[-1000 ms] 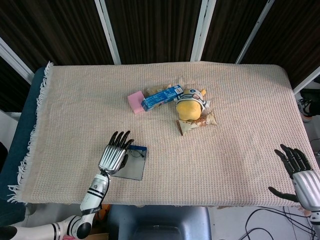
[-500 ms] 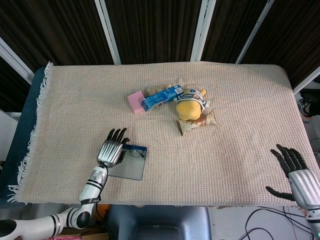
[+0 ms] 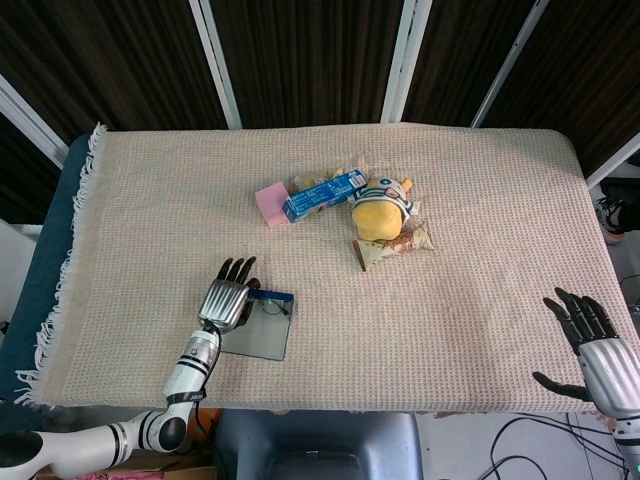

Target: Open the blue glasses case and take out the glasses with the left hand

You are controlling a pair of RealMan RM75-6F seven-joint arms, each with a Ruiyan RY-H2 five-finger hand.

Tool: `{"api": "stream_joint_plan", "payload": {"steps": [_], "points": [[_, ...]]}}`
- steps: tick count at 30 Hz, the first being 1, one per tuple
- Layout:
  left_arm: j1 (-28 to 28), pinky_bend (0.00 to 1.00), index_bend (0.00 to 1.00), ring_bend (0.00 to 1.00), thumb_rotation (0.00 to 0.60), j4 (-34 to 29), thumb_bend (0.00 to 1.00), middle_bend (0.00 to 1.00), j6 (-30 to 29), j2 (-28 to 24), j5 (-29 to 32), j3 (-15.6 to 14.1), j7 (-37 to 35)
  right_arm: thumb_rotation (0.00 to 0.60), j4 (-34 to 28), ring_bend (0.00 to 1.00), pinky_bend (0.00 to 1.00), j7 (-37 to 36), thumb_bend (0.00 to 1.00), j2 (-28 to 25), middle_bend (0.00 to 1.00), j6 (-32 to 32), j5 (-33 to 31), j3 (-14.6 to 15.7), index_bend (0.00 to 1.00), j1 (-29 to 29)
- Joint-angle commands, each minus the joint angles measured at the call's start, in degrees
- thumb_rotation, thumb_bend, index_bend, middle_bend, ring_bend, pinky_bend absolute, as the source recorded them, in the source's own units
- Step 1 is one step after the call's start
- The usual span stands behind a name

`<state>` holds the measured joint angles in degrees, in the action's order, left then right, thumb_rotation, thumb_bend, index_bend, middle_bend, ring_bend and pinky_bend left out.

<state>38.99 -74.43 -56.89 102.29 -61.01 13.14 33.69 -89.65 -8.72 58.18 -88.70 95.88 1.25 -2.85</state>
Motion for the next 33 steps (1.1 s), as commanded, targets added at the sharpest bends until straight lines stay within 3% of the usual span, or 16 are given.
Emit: {"api": "stream_joint_plan", "payload": {"steps": [1,33], "points": [[0.2,0.02,0.36,0.0,0.6,0.1,0.48,0.0,-0.1,0.1,0.3,-0.1,0.0,0.6,0.0,0.0,0.0,0.0,0.09,0.0,0.0,0.0,0.0,0.0,0.0,0.0],[1.7,0.04,0.45,0.0,0.6,-0.6,0.48,0.0,-2.1,0.0,2.2,-1.7,0.2,0.6,-0.2,0.0,0.0,0.6,0.1,0.1,0.0,0.1,-0.2,-0.1,0.0,0.0]]}}
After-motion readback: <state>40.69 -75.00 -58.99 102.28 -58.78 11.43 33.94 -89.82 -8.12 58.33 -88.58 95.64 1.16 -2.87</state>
